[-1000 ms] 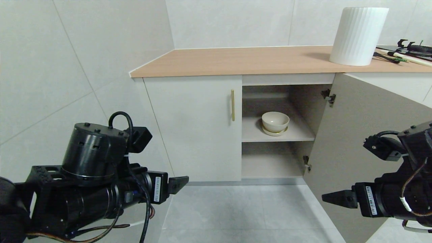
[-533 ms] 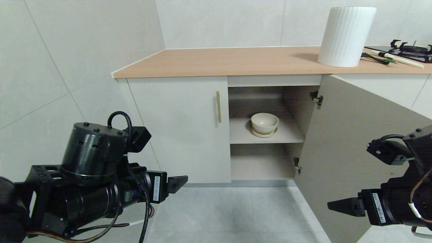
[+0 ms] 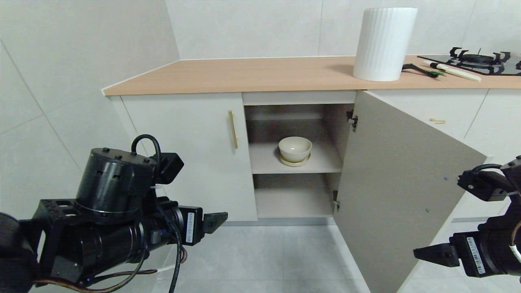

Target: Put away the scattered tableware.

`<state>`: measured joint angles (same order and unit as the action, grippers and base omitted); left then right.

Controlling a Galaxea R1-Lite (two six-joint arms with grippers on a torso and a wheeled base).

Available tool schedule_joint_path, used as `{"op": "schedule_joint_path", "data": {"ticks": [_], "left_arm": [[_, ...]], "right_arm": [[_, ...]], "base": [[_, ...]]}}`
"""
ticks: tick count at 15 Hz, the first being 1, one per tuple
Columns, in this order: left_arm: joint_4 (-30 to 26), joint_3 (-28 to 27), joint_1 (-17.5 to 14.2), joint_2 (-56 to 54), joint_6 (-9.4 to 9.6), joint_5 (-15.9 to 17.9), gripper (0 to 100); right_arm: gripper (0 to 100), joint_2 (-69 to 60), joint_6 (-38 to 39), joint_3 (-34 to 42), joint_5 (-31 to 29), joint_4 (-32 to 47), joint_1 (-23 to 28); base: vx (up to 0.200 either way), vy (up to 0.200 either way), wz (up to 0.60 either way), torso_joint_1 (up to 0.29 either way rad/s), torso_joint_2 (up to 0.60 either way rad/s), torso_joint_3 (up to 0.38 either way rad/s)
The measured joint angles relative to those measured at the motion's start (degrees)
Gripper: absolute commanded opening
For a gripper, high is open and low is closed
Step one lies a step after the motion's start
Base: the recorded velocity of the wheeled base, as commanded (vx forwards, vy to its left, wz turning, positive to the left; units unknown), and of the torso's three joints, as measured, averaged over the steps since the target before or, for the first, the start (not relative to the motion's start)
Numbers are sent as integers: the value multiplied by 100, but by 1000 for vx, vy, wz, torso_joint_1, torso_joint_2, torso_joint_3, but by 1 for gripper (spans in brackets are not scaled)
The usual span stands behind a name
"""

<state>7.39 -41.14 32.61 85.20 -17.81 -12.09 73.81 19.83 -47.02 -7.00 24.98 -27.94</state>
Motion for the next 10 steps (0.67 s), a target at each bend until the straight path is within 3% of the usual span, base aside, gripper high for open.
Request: {"op": "schedule_joint_path", "data": {"ticks": [1,4,10], "left_arm": [[7,0,-1,5,-2,-2,100],[5,-1,0,11,-2,-2,100],[7,0,2,18,-4,0,100]], "right_arm": [[100,-37,-29,-39,-4,41,71],[100,-96,-284,-74,-99,83,363],[100,-80,-755,-262,-316,-57,1762]], "base": [[0,-200,0,2,7,7],[0,0,0,0,0,0],[0,0,0,0,0,0]]}}
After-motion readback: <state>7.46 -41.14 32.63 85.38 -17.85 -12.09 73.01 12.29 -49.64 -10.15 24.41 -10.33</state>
